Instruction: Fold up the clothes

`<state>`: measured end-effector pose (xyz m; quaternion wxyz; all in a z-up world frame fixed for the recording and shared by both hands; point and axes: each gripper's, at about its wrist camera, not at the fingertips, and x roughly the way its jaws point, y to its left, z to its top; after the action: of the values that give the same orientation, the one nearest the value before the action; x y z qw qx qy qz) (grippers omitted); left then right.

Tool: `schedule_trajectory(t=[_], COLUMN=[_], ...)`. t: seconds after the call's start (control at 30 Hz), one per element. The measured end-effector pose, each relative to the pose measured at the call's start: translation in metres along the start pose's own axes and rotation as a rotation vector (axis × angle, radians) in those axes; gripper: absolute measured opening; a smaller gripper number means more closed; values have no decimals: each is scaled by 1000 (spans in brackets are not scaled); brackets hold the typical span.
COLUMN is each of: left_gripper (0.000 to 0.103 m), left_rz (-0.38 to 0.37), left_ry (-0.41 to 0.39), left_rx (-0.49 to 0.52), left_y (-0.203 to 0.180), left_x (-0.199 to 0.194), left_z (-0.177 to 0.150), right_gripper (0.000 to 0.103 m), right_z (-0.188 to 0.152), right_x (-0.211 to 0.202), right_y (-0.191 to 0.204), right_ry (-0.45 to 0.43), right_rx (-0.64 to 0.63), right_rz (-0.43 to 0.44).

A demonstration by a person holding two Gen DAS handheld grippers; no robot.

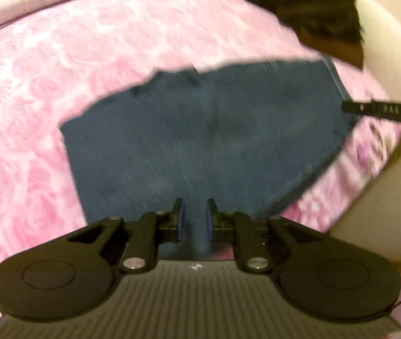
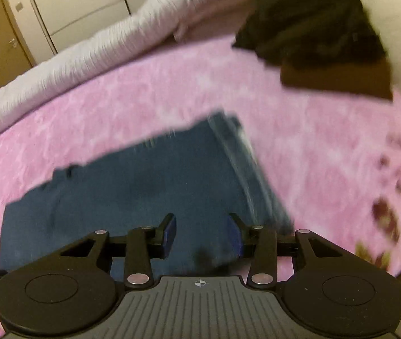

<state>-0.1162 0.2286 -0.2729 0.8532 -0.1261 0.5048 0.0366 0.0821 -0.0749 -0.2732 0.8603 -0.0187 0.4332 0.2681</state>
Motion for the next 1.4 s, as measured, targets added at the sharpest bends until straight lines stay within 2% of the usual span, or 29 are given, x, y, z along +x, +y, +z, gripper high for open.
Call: schedule_trajectory(t=[0.07,0.1,0.17,0.2,0.23,0.33,0.4,0.53,0.63,0.7,0.73,0.8,0.9,1.07,1.2,1.4], left_gripper=[12,12,11,5,4,8,8,8,2,2,2,3,5,6,6,8], left_rz=[-6,-4,22,35,39,-30,-92,-198,-267,-322,-327,-301,-236,-166,-127,-108], left_ry=[-31,-22,37,67,84,27,21,33,84,130,141,171,220,275,284,300], left_rx=[-57,-81,-88,-91,-88,-14,44,210,269,286,316,372,424,481,574,643], left_y=[19,29,47,55,63,78,87,100,120,132,133,134,136,134,122,110], left_x=[3,10,26,35,40,26,27,51,76,86,82,72,58,51,51,48], left_z=[8,12,20,24,28,42,53,73,80,85,88,90,90,86,85,81], right_gripper=[43,43,42,42,42,43,43,43,43,42,42,43,43,43,43,43], right_z=[9,10,12,13,14,16,10,-20,-57,-81,-84,-79,-77,-88,-106,-119], right_x=[13,24,51,58,54,33,24,13,30,45,44,34,16,6,4,-7], right_y=[6,5,-6,-11,-12,3,24,95,144,170,178,192,207,237,255,271], right_ry=[-1,25,104,127,112,47,31,12,75,107,88,65,70,172,224,220], right_rx=[-14,-8,38,78,126,168,187,265,320,346,353,401,546,706,771,788], right_rz=[44,38,-19,-37,-36,-63,-65,-56,-83,-146,-189,-255,-319,-396,-423,-437])
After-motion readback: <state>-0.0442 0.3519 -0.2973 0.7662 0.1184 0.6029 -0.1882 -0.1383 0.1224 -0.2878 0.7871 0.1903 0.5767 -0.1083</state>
